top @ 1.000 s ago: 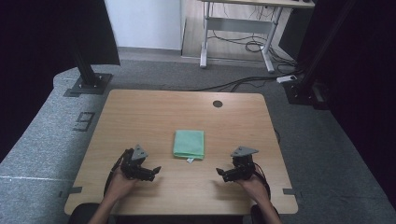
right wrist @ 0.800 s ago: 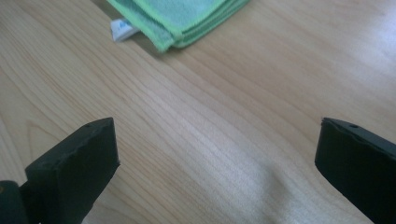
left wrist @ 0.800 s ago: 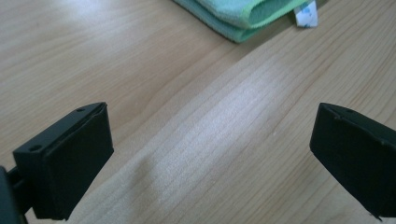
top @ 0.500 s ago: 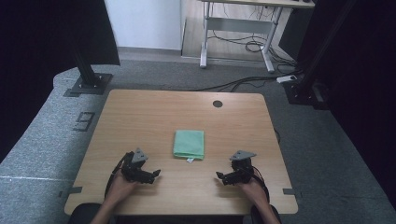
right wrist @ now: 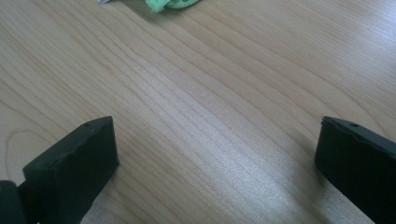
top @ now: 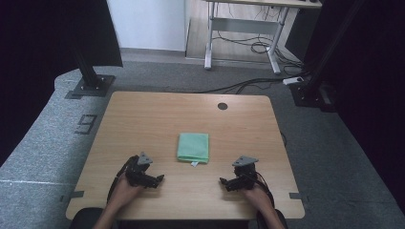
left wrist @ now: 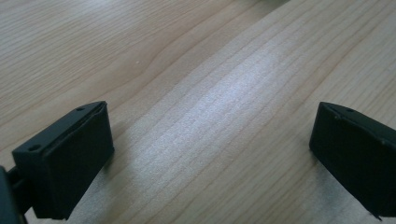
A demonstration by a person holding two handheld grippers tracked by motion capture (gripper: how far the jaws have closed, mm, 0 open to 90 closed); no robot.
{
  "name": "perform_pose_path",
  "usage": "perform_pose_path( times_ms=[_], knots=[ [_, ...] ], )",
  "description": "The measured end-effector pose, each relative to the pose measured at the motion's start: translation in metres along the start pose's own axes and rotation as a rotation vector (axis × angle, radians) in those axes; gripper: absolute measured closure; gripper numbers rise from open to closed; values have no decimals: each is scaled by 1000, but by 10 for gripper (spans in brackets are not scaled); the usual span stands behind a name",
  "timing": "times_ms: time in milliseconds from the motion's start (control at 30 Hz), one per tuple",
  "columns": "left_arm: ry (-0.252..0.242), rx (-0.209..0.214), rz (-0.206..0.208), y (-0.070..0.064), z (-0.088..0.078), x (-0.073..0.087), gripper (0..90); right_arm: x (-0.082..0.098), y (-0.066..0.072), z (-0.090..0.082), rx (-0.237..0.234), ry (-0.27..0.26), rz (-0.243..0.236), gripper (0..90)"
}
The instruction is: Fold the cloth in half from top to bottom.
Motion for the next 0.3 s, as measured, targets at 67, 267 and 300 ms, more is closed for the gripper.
perform_pose_path(
  times_ms=[67, 267, 300],
  knots=[
    [0, -2, -3, 0, 0, 0, 0, 0, 0, 0, 0, 0, 0, 0],
    [1, -6, -6, 0, 0, 0, 0, 0, 0, 0, -1, -1, -1, 0],
    [1, -6, -6, 0, 0, 0, 0, 0, 0, 0, -1, -1, -1, 0]
  ],
)
Point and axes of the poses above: each handheld gripper's, and its own axes: z roughly forward along the jaws, x roughly out of its underside, y roughly to its left, the point moved 2 cm from there along z, roughly forward along the jaws, and after that the axes turned 2 degrees about y, right-handed, at the moved point
